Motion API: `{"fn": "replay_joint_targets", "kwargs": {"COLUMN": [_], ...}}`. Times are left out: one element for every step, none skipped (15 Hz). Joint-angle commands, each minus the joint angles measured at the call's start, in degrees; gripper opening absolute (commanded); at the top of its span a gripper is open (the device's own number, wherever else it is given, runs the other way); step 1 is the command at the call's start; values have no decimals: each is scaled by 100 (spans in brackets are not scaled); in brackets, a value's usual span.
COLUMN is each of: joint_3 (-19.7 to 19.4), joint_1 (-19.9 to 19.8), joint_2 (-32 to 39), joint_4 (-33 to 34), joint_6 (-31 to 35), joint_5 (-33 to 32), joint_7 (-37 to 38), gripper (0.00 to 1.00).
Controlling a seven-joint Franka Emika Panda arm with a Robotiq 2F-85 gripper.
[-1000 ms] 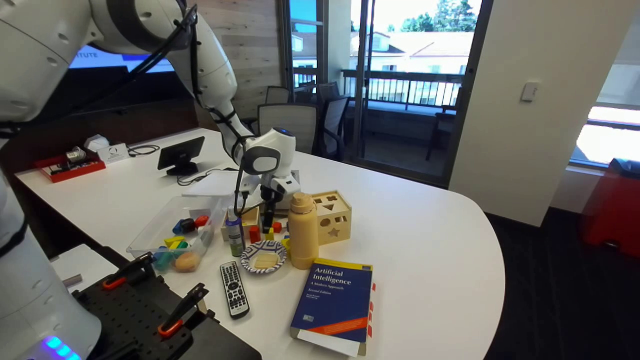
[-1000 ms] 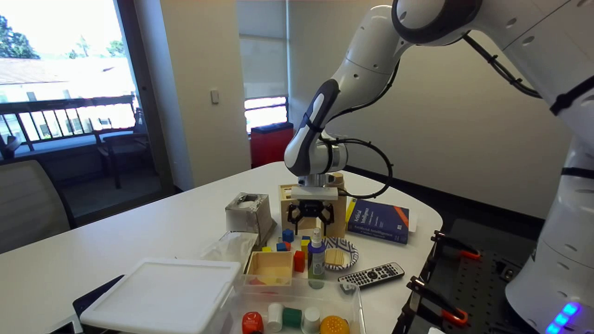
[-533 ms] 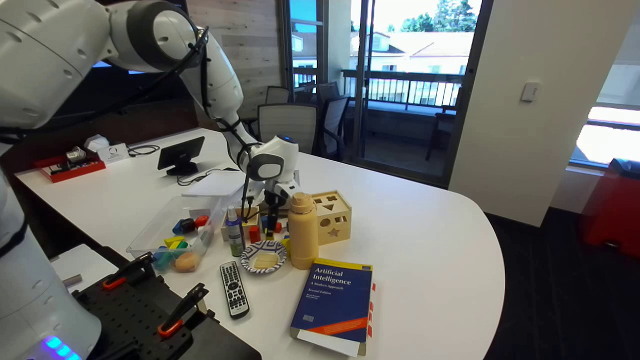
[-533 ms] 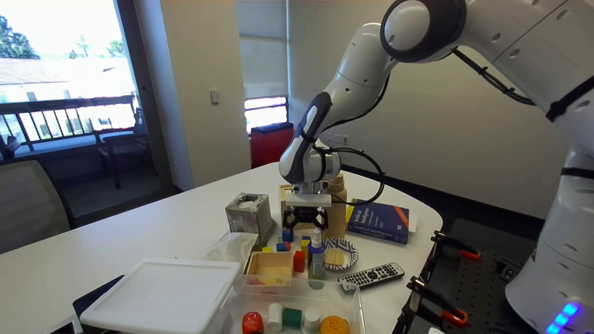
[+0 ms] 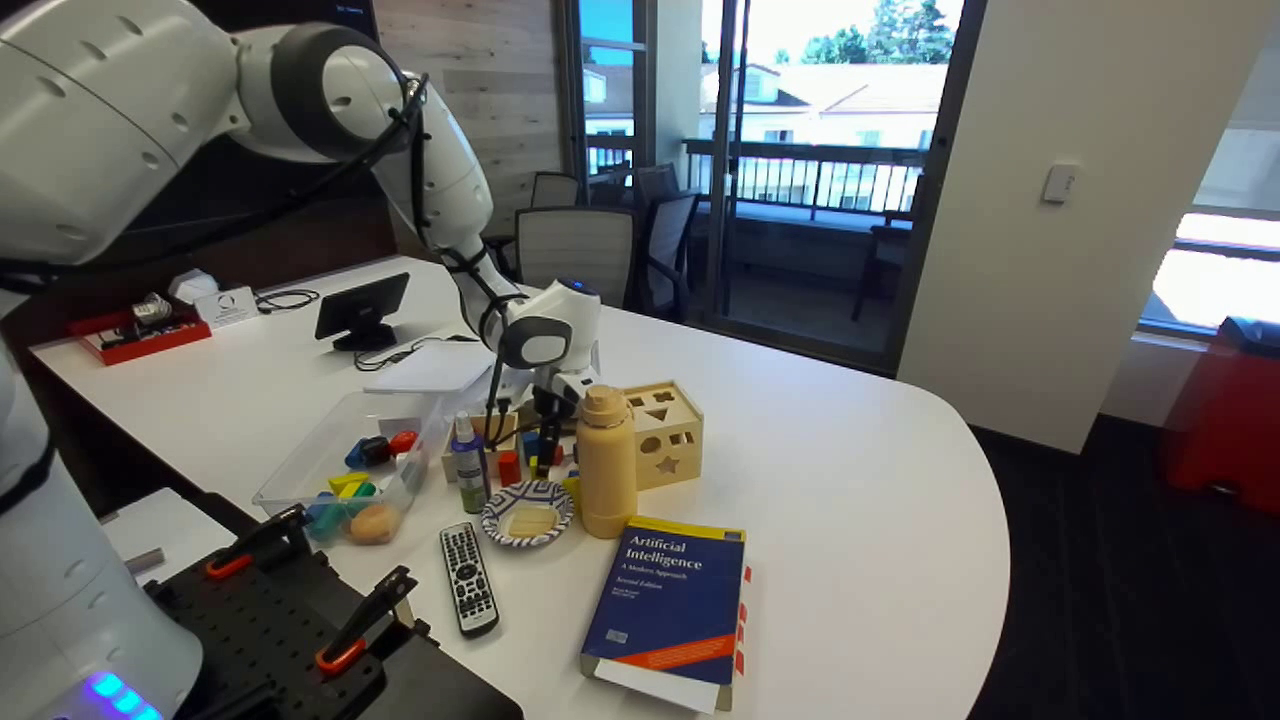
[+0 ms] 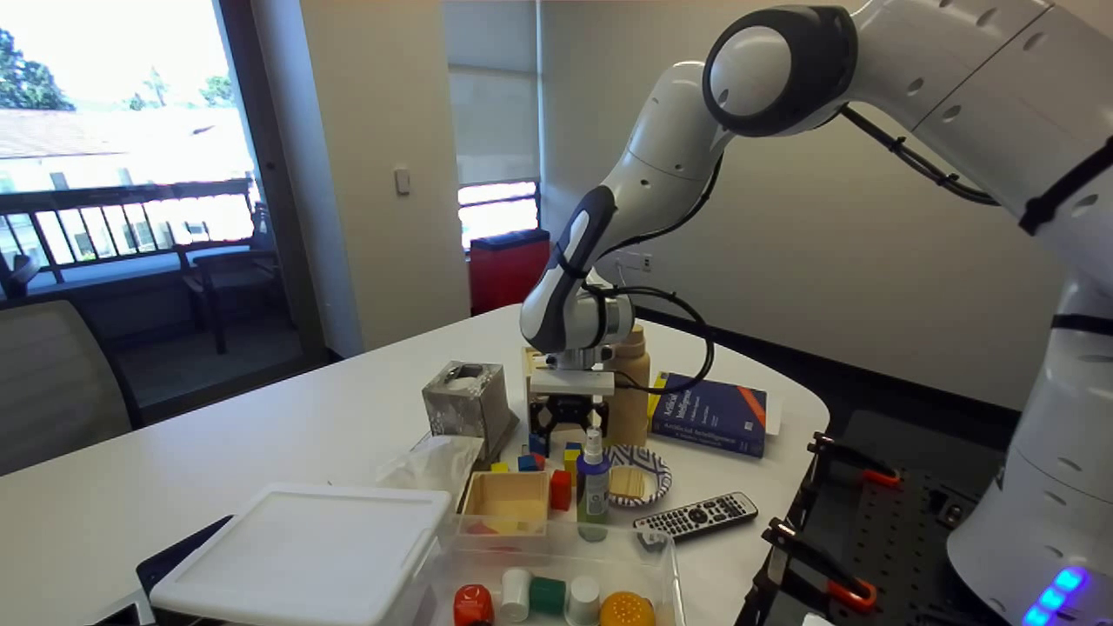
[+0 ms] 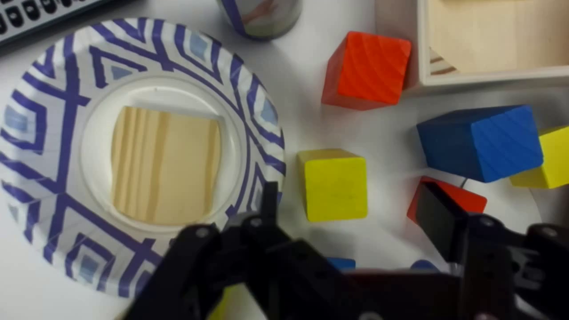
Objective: Place the yellow block through the square part of the wooden object
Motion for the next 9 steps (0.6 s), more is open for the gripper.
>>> {"fn": "replay_joint_targets", "kwargs": {"joint_3": [2, 0, 0, 1, 8, 11, 24, 13, -23], "joint_1": [-10, -9, -9, -13, -26, -37, -59, -57, -40], "joint_2": [37, 37, 40, 39, 29, 28, -1, -63, -153], "joint_4": [124, 122, 122, 119, 110, 114, 113, 102, 116], "joint_6": [-122, -124, -122, -124, -133, -134, -173, -262, -415], "joint_5": [124, 122, 122, 125, 136, 146, 171, 183, 180], "joint_7": [126, 128, 128, 126, 122, 121, 128, 161, 228], "gripper": [49, 41, 34, 27, 19, 12, 8, 8, 8]}}
